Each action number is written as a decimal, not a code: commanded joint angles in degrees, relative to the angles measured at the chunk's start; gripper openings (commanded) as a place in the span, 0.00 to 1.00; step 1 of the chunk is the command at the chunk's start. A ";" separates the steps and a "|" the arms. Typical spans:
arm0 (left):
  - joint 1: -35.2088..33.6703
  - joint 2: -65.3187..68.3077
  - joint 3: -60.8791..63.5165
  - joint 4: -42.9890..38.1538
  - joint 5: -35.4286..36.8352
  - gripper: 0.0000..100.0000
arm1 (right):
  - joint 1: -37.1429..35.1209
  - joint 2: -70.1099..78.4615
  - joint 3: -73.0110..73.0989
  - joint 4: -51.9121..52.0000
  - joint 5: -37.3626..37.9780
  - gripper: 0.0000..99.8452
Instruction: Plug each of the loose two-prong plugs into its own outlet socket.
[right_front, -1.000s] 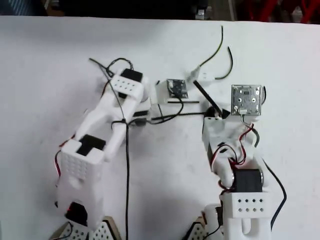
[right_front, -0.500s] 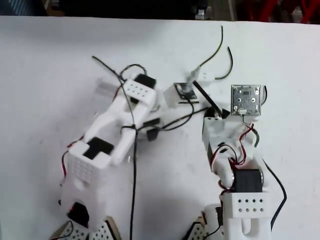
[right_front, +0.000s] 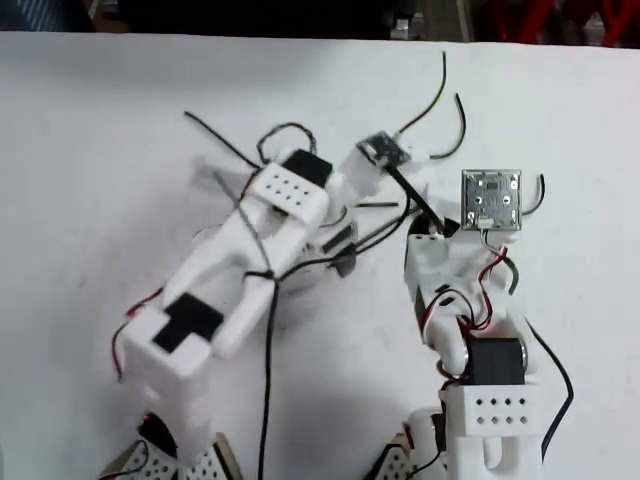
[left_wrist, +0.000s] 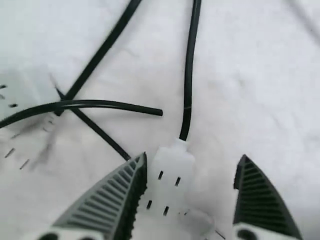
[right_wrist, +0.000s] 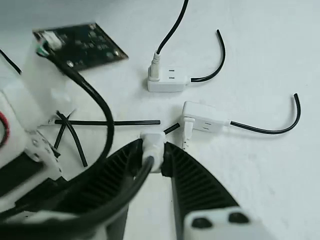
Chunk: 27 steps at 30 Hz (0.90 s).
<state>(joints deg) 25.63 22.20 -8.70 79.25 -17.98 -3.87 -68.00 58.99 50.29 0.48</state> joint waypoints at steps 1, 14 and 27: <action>-1.10 -11.56 2.29 0.62 1.23 0.30 | 0.48 -0.84 -0.44 -0.84 0.62 0.02; -10.24 -31.34 29.27 -9.49 -5.01 0.31 | 0.04 -0.84 -0.53 -0.66 0.70 0.02; -11.91 -15.78 32.70 -23.74 -13.27 0.32 | 0.22 -0.84 -0.44 -0.66 0.70 0.02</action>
<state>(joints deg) 13.05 1.71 28.04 56.57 -29.93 -3.87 -68.00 58.99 50.29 0.48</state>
